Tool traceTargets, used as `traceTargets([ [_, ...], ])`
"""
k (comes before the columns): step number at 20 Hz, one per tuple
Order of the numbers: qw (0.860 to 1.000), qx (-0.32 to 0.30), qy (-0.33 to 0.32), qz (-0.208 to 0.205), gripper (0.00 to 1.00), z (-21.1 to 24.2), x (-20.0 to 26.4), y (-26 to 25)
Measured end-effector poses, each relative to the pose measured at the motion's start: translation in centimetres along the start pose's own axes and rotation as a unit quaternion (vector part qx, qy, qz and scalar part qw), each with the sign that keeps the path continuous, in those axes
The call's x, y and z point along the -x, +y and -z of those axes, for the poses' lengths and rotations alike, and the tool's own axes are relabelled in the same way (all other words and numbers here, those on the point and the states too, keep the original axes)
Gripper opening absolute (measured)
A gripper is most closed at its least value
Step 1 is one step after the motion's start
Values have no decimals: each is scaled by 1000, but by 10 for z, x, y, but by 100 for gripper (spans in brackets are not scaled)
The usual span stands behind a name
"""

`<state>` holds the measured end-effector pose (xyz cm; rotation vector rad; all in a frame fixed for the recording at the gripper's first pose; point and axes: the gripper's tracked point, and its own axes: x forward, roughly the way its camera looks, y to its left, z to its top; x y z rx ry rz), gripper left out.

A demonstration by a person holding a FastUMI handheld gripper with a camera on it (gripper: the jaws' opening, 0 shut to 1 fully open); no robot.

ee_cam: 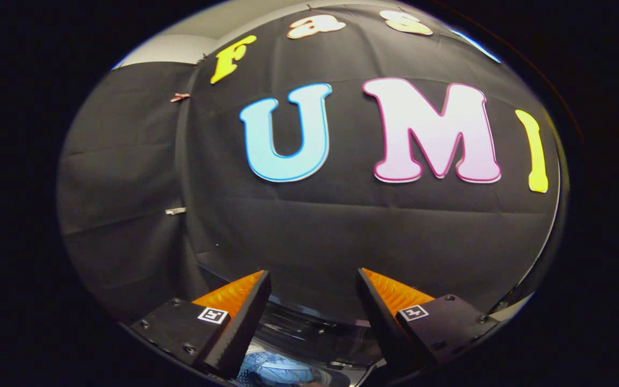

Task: Put the clothes into the washing machine and then close the washing machine lid.

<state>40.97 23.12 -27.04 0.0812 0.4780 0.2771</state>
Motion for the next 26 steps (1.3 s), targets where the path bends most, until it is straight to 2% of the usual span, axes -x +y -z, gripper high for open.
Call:
traceTargets([
  [2, 1000, -14, 13, 3, 99, 7, -7, -8],
  [10, 998, -7, 65, 5, 99, 36, -20, -13],
  [16, 993, -72, 95, -7, 99, 45, -21, -11],
  [26, 991, -64, 121, 0, 100, 61, 22, 9],
])
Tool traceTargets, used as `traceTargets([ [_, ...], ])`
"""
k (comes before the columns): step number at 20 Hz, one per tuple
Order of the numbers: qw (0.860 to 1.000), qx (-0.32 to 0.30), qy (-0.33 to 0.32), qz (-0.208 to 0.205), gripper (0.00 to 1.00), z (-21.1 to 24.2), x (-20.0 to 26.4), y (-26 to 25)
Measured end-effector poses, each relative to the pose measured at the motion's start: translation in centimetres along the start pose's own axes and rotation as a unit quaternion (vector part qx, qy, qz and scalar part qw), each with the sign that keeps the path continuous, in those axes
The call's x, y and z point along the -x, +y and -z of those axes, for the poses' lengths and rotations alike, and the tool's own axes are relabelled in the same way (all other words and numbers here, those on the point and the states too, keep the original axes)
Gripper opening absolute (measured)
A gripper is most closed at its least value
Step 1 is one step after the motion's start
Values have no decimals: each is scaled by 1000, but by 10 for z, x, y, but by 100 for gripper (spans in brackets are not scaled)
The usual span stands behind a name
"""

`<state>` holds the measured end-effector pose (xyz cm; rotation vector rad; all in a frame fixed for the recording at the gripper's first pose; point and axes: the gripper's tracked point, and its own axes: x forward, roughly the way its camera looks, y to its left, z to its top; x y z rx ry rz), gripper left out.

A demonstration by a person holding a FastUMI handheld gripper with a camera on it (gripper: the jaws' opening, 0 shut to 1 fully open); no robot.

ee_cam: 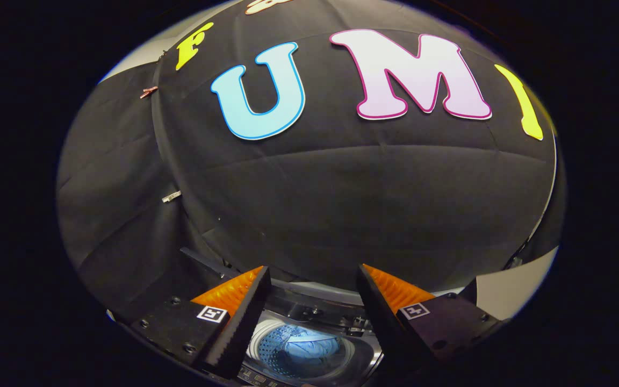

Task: Put the clothes into the washing machine and then close the washing machine lid.

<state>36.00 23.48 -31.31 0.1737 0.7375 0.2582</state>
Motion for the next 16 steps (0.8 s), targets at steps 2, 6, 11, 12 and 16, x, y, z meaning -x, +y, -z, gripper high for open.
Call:
traceTargets([
  [2, 1000, 2, 2, 3, 100, 9, 15, 5],
  [6, 1000, 1, 24, 1, 100, 35, 37, 15],
  [11, 996, -15, 87, -14, 99, 76, 58, 28],
  [12, 995, -12, 97, -13, 99, 84, 60, 30],
  [16, 993, 18, 116, -3, 99, 105, 63, 32],
])
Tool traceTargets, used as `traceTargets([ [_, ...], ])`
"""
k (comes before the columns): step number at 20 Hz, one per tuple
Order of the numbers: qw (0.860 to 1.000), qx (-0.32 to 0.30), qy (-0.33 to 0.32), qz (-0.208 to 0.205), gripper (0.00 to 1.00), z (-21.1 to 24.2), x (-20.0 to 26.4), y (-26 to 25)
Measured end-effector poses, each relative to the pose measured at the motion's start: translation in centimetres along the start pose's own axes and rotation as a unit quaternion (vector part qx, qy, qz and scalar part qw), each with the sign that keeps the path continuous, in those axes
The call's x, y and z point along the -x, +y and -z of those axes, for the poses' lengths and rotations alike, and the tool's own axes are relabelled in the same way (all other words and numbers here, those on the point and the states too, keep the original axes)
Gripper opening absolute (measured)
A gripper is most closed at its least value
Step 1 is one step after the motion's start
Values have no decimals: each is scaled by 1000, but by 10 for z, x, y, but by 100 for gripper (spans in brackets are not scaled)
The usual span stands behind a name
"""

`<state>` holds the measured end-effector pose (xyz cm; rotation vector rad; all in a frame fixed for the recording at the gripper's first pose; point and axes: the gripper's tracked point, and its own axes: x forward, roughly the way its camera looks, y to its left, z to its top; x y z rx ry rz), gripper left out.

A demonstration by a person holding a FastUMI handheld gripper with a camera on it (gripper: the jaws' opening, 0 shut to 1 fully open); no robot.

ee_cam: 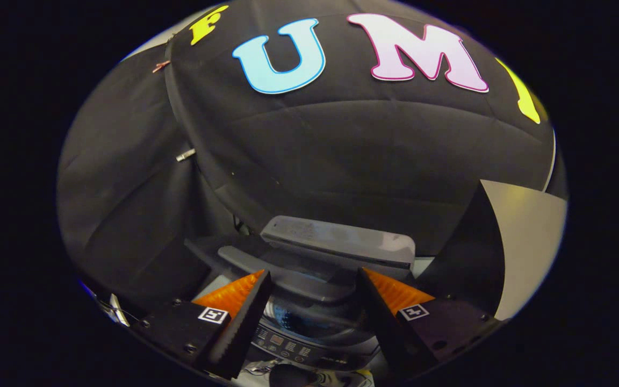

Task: Put the clothes into the washing machine and then close the washing machine lid.

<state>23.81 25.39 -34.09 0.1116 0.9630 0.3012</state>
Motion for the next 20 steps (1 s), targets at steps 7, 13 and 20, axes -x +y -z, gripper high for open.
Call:
traceTargets([
  [7, 1000, 10, -10, -13, 97, -1, 9, 19],
  [13, 998, 35, -54, -28, 97, -20, 46, 33],
  [20, 981, 84, -164, -52, 96, -58, 138, 57],
])
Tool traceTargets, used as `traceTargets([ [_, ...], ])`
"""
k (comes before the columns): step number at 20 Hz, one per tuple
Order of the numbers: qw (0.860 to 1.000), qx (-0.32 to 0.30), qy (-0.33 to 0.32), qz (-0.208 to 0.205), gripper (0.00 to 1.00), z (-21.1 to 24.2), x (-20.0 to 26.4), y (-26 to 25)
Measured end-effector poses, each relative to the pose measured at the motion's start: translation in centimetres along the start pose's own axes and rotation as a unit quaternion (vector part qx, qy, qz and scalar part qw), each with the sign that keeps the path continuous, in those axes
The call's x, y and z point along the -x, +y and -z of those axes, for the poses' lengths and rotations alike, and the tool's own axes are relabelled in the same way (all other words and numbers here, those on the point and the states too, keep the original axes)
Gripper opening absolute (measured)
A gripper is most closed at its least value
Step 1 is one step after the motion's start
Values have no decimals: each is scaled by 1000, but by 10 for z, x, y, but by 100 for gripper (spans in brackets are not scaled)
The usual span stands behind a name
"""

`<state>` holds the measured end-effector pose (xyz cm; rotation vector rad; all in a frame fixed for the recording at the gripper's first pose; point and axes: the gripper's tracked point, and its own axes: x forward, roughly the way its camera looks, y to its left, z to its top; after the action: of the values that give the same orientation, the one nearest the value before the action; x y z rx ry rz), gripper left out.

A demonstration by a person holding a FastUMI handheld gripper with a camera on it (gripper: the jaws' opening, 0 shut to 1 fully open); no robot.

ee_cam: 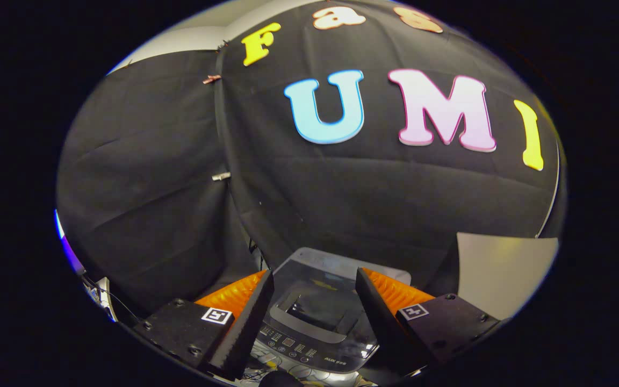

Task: Put the clothes into the washing machine and then close the washing machine lid.

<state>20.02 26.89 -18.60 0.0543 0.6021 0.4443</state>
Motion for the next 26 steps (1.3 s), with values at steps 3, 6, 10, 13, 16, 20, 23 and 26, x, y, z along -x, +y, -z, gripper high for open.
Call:
traceTargets([
  [3, 999, 16, -45, -8, 96, -22, 36, 5],
  [6, 996, 22, -90, -11, 96, -42, 76, 4],
  [10, 990, 38, -132, 0, 99, -48, 120, -1],
  [13, 986, 46, -161, 12, 100, -53, 156, -10],
  [16, 982, 43, -178, 38, 99, -50, 187, -27],
  [20, 977, 50, -191, 75, 99, -46, 226, -47],
  [23, 970, 54, -218, 98, 99, -49, 257, -63],
  [26, 964, 56, -227, 124, 99, -40, 283, -81],
])
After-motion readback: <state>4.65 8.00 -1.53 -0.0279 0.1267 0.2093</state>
